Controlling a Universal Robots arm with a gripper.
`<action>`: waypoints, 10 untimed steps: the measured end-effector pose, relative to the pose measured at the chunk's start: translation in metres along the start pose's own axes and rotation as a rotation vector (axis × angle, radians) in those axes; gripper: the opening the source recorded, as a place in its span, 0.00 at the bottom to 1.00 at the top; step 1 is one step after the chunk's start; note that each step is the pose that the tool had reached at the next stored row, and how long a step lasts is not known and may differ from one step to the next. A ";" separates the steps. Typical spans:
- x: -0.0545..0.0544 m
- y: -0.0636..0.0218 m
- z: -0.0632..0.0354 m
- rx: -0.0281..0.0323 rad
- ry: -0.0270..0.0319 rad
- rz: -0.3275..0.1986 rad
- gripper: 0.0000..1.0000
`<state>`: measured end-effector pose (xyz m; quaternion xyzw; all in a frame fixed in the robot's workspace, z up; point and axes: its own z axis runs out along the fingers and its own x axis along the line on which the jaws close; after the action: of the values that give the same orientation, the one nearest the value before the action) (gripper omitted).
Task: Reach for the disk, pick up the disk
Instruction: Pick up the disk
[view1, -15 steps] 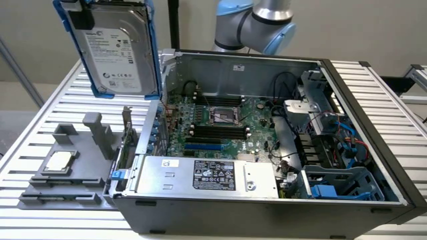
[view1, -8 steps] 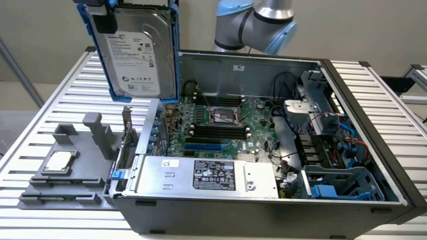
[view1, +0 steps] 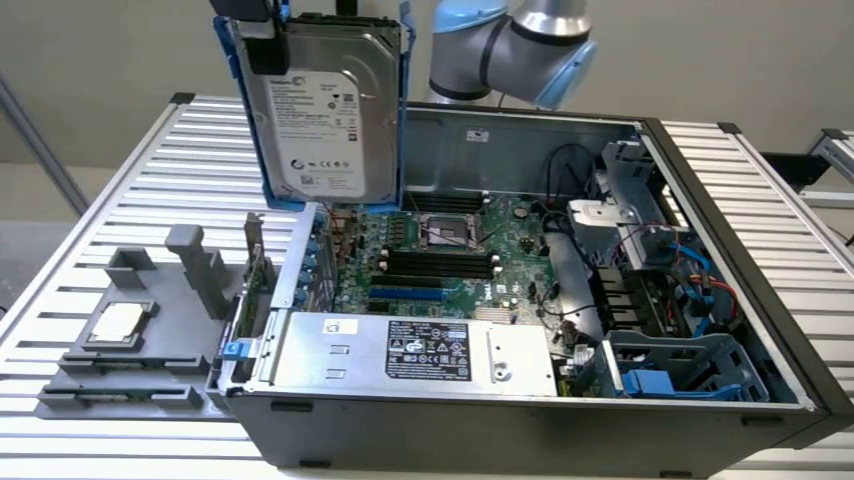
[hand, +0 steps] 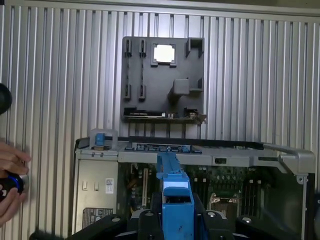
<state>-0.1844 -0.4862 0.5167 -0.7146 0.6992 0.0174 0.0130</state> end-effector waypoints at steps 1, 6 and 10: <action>0.001 -0.0042 -0.0001 -0.0001 -0.0004 0.000 0.33; 0.009 -0.0268 -0.0006 -0.0001 -0.0006 0.000 0.33; 0.015 -0.0448 -0.0010 -0.0001 -0.0006 0.000 0.33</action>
<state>-0.1393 -0.5007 0.5167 -0.7146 0.6992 0.0176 0.0132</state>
